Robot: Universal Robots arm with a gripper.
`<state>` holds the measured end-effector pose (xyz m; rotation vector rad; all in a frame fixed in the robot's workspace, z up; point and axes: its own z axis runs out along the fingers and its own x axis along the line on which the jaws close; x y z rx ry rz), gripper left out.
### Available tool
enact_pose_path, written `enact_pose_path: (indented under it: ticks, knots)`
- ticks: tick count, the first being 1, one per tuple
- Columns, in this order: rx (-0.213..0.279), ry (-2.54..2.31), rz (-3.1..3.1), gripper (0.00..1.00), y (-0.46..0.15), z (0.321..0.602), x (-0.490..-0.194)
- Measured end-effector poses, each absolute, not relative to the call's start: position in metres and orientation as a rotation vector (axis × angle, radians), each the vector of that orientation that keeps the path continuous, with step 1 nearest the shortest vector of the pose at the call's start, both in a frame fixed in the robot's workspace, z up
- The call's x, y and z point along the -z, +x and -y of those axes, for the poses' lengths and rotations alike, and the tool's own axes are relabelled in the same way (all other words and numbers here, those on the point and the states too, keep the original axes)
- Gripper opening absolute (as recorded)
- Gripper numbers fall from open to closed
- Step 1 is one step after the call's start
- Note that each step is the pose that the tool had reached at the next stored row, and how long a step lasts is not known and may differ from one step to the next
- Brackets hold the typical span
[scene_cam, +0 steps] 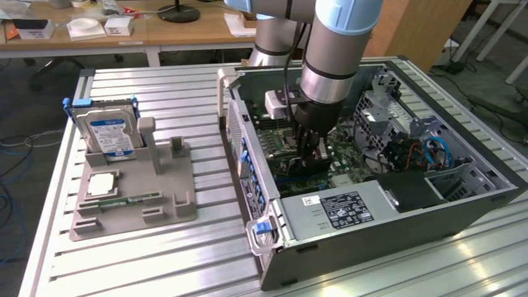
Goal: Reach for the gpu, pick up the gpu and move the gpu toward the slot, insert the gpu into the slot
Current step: 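Insert the gpu into the slot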
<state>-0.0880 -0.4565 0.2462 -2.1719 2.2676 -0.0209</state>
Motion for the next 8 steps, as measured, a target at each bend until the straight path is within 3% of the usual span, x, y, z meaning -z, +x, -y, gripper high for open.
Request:
enact_pose_path:
  ticks: [8]
  knots:
    - [0.021, -2.172, -2.267, 0.26, -0.0879, 0.4565, -0.2489]
